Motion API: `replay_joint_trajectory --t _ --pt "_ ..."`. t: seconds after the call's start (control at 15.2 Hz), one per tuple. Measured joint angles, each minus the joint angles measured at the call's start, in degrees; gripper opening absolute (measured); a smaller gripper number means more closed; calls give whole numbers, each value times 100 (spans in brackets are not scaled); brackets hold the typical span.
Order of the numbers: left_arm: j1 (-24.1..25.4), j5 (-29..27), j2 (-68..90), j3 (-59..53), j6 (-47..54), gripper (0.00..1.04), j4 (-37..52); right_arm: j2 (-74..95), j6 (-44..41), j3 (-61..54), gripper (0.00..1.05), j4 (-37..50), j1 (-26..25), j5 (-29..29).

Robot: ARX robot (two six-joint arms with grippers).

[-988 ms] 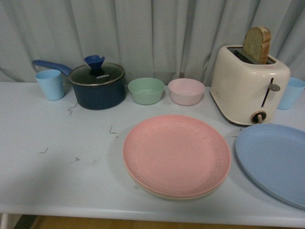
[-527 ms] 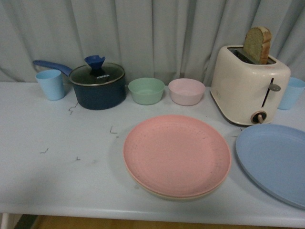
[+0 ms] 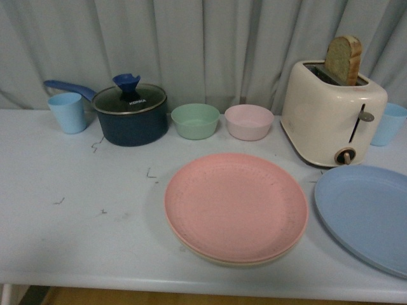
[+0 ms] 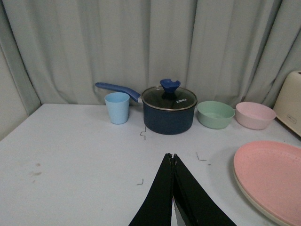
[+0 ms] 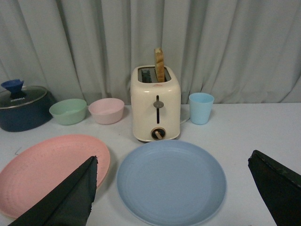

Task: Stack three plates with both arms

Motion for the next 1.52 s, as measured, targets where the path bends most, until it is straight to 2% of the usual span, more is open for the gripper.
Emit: replay_joint_trajectory --t 0.53,0.59,0.66,0.86,0.92,0.99,1.05,1.12,1.19,1.25,1.32,1.38,1.52 --pt "0 0 -973 -2 2 2 -968 0 0 0 98 0 0 0" --pt "0 -7 -1189 9 0 2 -1281 0 0 0 98 0 0 0" --pt "0 20 -1711 2 0 2 -2028 0 0 0 98 0 0 0" --pt "0 9 -1950 0 0 3 -2020 0 0 0 98 4 0 0" --pt "0 4 -1958 0 0 16 -2000 0 0 0 98 2 0 0" --pt "0 7 -1958 0 0 35 -2002 0 0 0 98 4 0 0" --pt "0 4 -1958 0 0 50 -2002 170 83 181 98 -638 -83 -153" --pt "0 17 -1958 2 2 63 -2000 1436 205 811 98 -1587 -732 -748" --pt "0 4 -1958 0 0 79 -2000 2494 201 1252 98 -1283 -1488 -1274" --pt "0 7 -1958 2 2 93 -2000 3547 79 1744 98 -782 -2035 -1687" --pt "0 7 -1958 0 7 100 -1998 4605 -138 2149 98 -411 -2406 -1790" --pt "0 7 -1958 0 4 97 -2000 5687 -382 2520 98 -175 -2640 -1792" --pt "0 7 -1958 0 7 98 -2000 7466 -732 3399 98 -428 -2743 -1775"
